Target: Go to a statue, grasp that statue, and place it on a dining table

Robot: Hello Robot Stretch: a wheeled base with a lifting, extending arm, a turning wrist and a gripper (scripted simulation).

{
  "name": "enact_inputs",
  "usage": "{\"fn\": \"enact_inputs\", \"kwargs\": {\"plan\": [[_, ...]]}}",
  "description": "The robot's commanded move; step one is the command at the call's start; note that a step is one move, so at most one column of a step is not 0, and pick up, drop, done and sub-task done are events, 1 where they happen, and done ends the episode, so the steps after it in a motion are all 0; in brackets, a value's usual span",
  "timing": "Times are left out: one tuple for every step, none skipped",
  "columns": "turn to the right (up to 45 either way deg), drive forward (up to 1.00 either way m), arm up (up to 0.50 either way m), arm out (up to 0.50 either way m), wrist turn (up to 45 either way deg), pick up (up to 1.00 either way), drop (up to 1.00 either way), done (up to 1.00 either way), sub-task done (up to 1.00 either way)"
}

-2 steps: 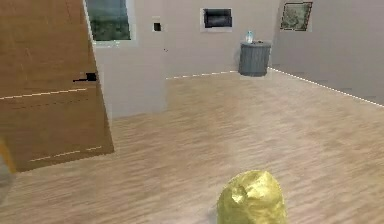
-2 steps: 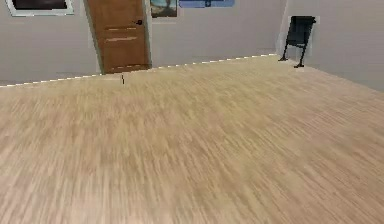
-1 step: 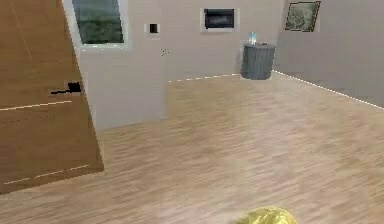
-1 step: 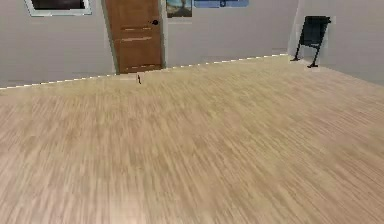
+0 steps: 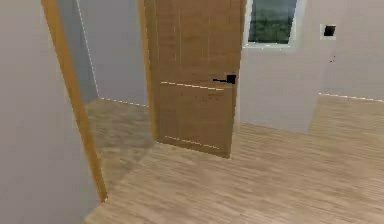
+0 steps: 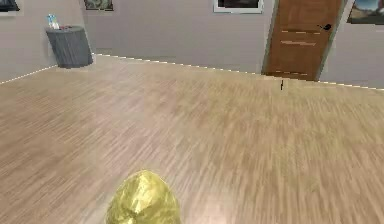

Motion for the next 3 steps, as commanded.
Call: {"fn": "enact_inputs", "kwargs": {"plan": [[0.0,1.0,0.0,0.0,0.0,0.0,0.0,0.0,0.0],[-6.0,0.0,0.0,0.0,0.0,0.0,0.0,0.0,0.0],[0.0,0.5,0.0,0.0,0.0,0.0,0.0,0.0,0.0]]}}
